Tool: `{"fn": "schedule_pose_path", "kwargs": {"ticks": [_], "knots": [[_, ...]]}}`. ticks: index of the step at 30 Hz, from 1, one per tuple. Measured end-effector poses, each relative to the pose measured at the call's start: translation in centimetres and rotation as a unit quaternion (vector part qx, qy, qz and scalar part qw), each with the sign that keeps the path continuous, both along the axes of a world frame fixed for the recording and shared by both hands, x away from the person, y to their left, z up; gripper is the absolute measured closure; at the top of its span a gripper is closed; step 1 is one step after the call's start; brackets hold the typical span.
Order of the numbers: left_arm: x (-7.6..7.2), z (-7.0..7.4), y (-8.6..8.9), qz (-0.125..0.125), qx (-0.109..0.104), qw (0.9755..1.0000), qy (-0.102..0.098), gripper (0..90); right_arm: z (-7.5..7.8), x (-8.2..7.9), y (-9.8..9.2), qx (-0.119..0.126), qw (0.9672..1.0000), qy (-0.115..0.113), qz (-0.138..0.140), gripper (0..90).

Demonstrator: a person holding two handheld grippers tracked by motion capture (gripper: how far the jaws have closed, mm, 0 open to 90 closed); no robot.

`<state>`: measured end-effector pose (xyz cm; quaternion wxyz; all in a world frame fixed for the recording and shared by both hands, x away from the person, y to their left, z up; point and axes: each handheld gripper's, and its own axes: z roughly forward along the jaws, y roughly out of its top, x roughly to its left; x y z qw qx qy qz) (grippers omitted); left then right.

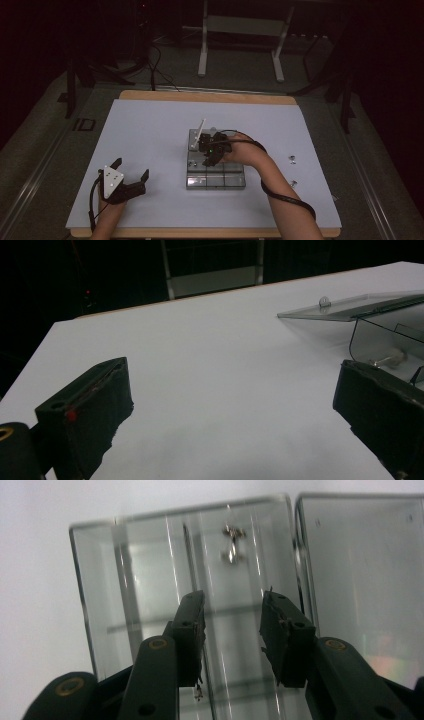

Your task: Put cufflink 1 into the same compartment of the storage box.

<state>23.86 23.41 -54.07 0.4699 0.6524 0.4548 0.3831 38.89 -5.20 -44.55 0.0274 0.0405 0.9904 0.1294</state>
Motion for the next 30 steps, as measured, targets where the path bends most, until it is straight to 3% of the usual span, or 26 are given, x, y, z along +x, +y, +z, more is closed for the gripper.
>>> {"fn": "schedule_pose_path", "kwargs": {"ticks": [6, 20, 30], "knots": [[0.0, 0.0, 0.0, 0.0, 0.0, 1.0, 0.001, 3.4, 0.4, 0.2, -2.2, -0.022, 0.9997, -0.003, -0.004, 61.4], [0.0, 0.0, 0.0, 0.001, 0.0, 1.0, 0.002, 3.4, 1.8, -0.2, -7.2, -0.044, 0.9989, -0.014, 0.007, 60.7], [0.0, 0.0, -0.1, 0.003, 0.003, 1.0, 0.002, 3.4, 2.6, -0.6, -11.4, -0.065, 0.9977, -0.019, -0.007, 60.7]]}}
